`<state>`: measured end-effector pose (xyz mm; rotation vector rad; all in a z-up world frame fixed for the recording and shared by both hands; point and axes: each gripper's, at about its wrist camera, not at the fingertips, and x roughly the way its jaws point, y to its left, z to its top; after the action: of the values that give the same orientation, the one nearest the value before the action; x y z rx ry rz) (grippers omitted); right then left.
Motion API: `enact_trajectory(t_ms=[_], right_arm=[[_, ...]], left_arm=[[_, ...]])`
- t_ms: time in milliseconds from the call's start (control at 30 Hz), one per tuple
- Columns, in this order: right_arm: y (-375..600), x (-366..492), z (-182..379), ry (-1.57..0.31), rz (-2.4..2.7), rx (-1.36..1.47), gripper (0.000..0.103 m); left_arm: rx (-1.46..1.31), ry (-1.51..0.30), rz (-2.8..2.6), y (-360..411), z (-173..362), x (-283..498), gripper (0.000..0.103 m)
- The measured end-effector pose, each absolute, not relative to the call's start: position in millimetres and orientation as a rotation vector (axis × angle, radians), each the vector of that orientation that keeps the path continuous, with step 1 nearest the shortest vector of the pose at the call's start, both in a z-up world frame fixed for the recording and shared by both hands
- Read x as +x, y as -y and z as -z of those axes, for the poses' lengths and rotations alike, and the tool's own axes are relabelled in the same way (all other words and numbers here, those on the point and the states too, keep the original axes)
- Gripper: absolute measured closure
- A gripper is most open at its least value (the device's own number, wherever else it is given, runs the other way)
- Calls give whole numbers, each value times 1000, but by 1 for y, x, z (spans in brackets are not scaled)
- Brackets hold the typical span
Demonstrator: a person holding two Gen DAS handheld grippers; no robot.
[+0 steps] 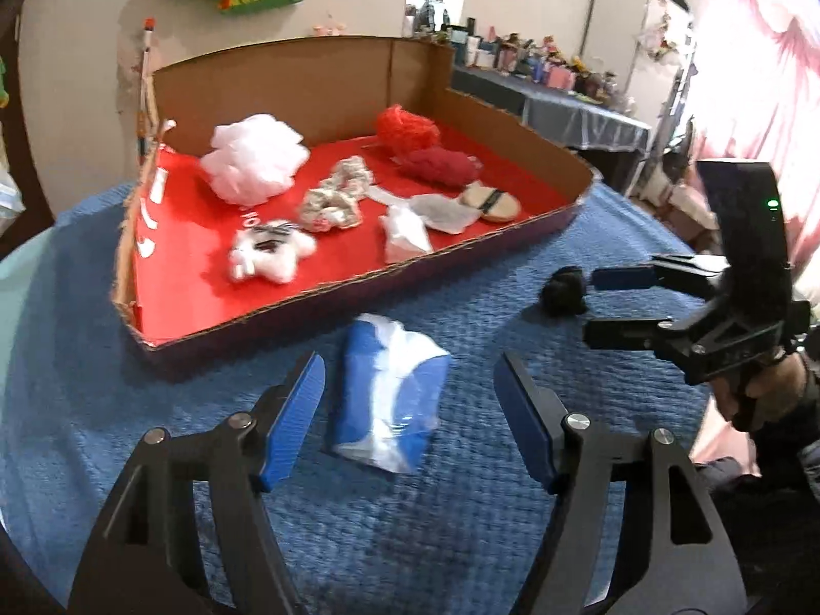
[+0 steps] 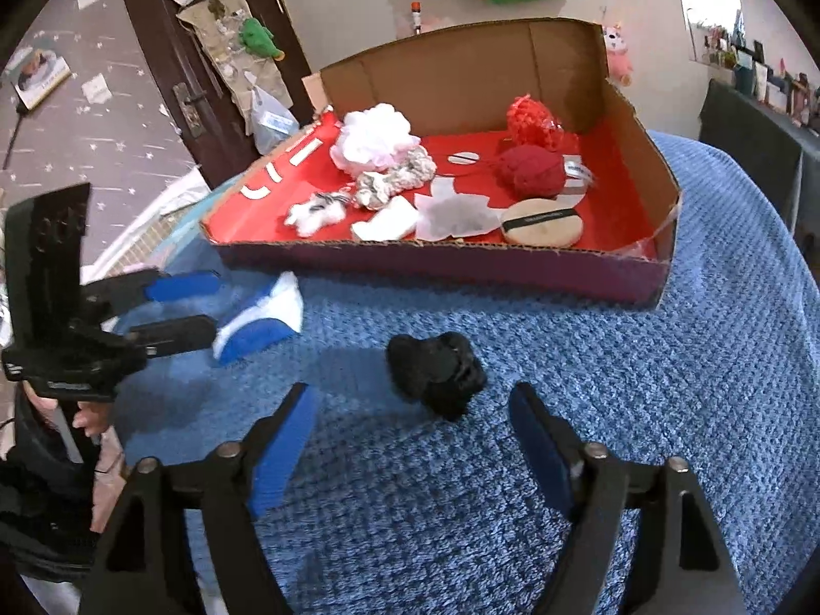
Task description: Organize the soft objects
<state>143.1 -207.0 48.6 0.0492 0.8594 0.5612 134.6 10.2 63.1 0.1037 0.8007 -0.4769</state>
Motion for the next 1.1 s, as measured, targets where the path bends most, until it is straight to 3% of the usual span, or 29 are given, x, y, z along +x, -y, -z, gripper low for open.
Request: enact_trajectory(t_ms=[333,367,433,500,567,867,1100], right_arm=[[190,153,-43,-821,-397,-75,20],[189,153,-43,-817,-392,-86,24],[184,153,-43,-818,-405,-102,33],[177,155,-40,-827,-418,-132,52],[171,154,-37,-834,-428,-159,68],[169,141,-54,-783,-457,-136,68],[175,144,-72,-759,-496,-79,68]], left_arm=[[176,-880,411,2,-40,151,36],[181,-888,412,4,-37,153,36],[192,-899,418,8,-34,154,57],[199,-904,412,10,-32,156,57],[208,-884,411,12,-35,153,66],[186,-875,452,14,-45,145,71],[97,-817,531,11,-91,151,71]])
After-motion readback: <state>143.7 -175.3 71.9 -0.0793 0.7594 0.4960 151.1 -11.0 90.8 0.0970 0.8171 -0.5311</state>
